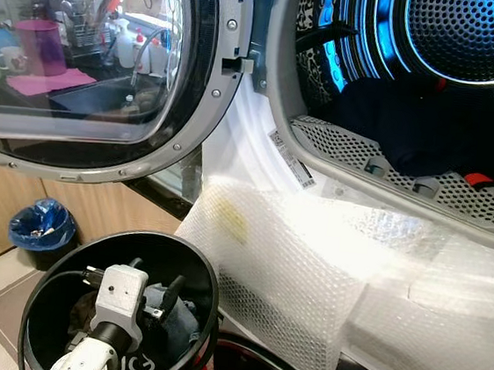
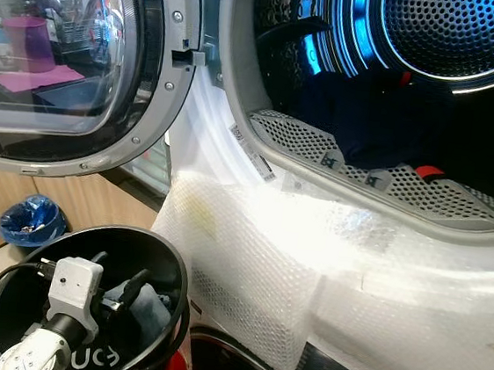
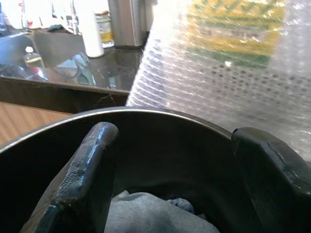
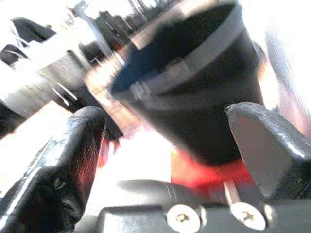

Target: Clothes washing

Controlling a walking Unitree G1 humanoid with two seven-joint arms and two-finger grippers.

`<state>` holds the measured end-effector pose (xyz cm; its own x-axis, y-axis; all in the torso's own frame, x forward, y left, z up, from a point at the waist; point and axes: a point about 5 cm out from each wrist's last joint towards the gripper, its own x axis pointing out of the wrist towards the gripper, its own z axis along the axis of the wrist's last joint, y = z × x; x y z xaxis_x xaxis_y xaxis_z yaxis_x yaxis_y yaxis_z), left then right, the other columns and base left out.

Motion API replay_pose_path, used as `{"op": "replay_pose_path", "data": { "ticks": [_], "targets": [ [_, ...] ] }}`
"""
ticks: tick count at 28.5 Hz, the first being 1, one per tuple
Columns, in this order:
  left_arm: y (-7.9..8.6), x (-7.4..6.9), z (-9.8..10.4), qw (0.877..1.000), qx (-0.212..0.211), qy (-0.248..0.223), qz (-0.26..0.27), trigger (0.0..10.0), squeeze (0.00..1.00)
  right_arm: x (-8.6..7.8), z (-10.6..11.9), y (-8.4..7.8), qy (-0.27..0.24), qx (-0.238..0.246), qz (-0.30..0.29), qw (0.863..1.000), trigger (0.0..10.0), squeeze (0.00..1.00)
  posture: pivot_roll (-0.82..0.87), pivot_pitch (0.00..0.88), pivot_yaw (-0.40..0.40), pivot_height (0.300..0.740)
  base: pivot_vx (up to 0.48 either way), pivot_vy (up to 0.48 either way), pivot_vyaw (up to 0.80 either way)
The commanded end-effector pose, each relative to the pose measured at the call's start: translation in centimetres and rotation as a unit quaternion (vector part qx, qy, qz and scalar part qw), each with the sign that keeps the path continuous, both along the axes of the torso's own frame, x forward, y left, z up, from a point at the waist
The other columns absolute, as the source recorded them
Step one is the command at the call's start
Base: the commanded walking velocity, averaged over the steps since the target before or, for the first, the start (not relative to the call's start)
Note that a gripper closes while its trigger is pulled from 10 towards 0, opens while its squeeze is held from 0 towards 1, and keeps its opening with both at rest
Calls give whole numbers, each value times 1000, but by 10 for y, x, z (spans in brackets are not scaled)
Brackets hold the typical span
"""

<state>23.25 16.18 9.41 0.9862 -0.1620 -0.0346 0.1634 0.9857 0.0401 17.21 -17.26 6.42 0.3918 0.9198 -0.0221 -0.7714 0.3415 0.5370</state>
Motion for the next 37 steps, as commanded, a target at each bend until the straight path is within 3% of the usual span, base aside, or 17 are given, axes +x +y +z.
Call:
{"op": "replay_pose_path", "data": {
  "ticks": [1, 5, 13, 16, 17, 21, 24, 33, 35, 37],
  "targets": [
    [-1, -2, 5, 1000, 4, -6, -7, 10000, 0, 8, 22, 5, -53, 21, 0, 998, 10000, 0, -29, 73, -6, 740, 0, 0, 0],
    [2, -5, 3, 1000, 8, 3, -4, 10000, 0, 14, 48, 15, -97, 58, 20, 993, 10000, 0, -28, 78, -5, 740, 0, 0, 0],
    [5, -7, 3, 1000, 9, 5, 2, 10000, 0, 10, 58, 18, -101, 56, 26, 993, 10000, 0, -14, 82, -8, 740, 0, 0, 0],
    [19, -12, -7, 999, 16, 31, 30, 10000, 0, 33, 47, 24, -163, 20, -120, 979, 10000, 0, 2, 80, -11, 740, 0, 0, 0],
    [20, -11, -7, 999, 18, 32, 30, 10000, 0, 39, 50, 32, -193, 29, -166, 967, 10000, 0, 6, 76, -8, 740, 0, 0, 0],
    [20, -11, -6, 999, 17, 28, 29, 10000, 0, 39, 51, 43, -192, 55, -184, 962, 10000, 0, 14, 53, -2, 740, 0, 0, 0],
    [17, -14, -7, 999, 18, 30, 19, 10000, 0, 32, 47, 48, -175, 80, -171, 966, 10000, 0, 26, 22, 0, 740, 0, 0, 0],
    [16, -15, -8, 999, 20, 32, 14, 10000, 0, 30, 42, 52, -183, 75, -180, 964, 10000, 0, 26, 22, 0, 740, 0, 0, 0],
    [24, -15, -8, 999, 26, 36, 12, 10000, 0, 12, 40, 44, -175, 78, -96, 977, 10000, 0, 14, 22, 16, 740, 0, 0, 0],
    [29, -13, -9, 998, 34, 43, 9, 10000, 0, 5, 41, 42, -171, 86, -56, 980, 10000, 0, 12, 33, 16, 740, 0, 0, 0]
  ]
}}
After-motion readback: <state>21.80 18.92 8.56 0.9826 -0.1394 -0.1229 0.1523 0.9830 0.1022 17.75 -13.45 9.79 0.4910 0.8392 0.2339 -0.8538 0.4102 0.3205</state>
